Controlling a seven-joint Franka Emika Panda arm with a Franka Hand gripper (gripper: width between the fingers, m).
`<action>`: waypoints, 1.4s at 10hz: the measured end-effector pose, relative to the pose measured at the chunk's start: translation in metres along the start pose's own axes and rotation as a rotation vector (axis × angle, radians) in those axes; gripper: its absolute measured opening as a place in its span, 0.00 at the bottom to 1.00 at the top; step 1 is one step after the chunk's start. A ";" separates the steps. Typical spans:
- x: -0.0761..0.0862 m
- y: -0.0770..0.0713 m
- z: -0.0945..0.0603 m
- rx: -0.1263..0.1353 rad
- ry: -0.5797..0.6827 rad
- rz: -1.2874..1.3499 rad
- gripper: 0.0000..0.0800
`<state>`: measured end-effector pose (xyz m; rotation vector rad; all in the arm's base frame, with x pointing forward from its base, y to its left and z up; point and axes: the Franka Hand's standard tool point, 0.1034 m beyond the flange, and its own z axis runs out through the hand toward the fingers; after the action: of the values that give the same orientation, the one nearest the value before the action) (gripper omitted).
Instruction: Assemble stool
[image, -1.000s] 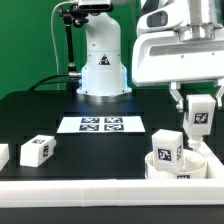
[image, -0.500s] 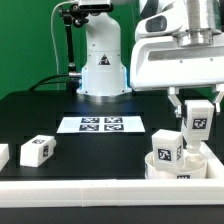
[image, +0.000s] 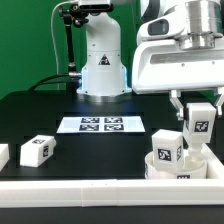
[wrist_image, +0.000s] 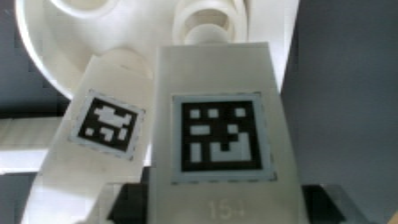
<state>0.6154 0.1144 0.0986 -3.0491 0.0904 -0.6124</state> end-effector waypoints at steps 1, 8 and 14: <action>-0.003 0.000 0.003 -0.002 -0.004 -0.002 0.43; -0.003 0.001 0.007 -0.004 0.003 -0.013 0.43; -0.009 -0.001 0.014 -0.005 0.003 -0.020 0.43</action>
Offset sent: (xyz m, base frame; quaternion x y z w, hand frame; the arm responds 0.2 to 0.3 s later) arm 0.0030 0.0020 -0.0047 -0.0009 0.0065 0.0003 1.0000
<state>0.6127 0.1161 0.0828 -3.0578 0.0613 -0.6196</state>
